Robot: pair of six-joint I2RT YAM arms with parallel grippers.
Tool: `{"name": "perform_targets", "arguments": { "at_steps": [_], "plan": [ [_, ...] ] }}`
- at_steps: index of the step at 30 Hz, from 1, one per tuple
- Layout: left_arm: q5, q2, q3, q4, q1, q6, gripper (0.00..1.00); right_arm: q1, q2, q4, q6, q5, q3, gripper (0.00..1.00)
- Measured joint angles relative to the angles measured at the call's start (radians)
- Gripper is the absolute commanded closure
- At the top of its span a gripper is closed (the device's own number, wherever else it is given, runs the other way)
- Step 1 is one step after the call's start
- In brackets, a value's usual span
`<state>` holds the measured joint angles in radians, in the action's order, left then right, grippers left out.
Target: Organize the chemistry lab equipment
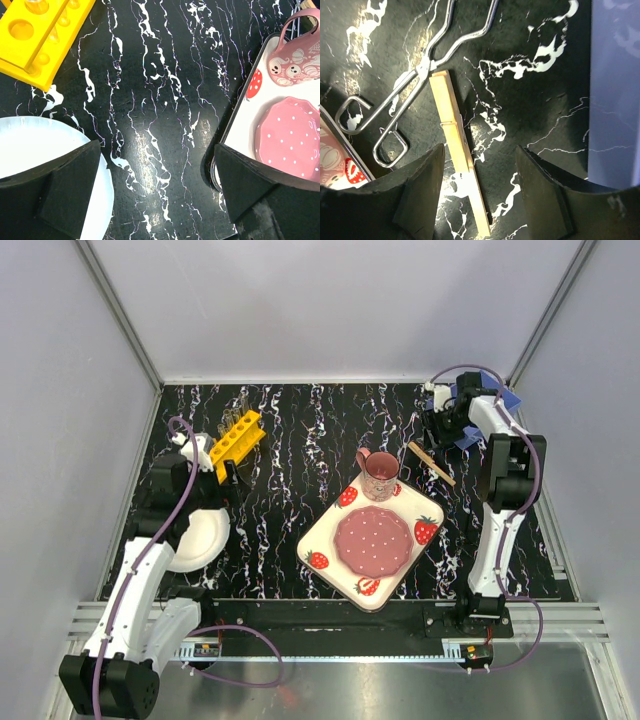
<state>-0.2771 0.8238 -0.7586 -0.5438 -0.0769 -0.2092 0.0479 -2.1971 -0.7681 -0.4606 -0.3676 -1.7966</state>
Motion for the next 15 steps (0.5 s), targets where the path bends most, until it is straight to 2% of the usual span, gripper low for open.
{"name": "perform_targets", "arguments": {
  "at_steps": [9, 15],
  "plan": [
    [-0.006, -0.015, 0.0, 0.0, 0.0, 0.0, 0.01, -0.029, -0.044, -0.045, -0.015, 0.038, -0.031, 0.38],
    [-0.008, -0.018, 0.0, 0.0, 0.0, 0.0, 0.01, -0.047, -0.064, -0.052, -0.017, 0.066, -0.031, 0.48]
  ]
}}
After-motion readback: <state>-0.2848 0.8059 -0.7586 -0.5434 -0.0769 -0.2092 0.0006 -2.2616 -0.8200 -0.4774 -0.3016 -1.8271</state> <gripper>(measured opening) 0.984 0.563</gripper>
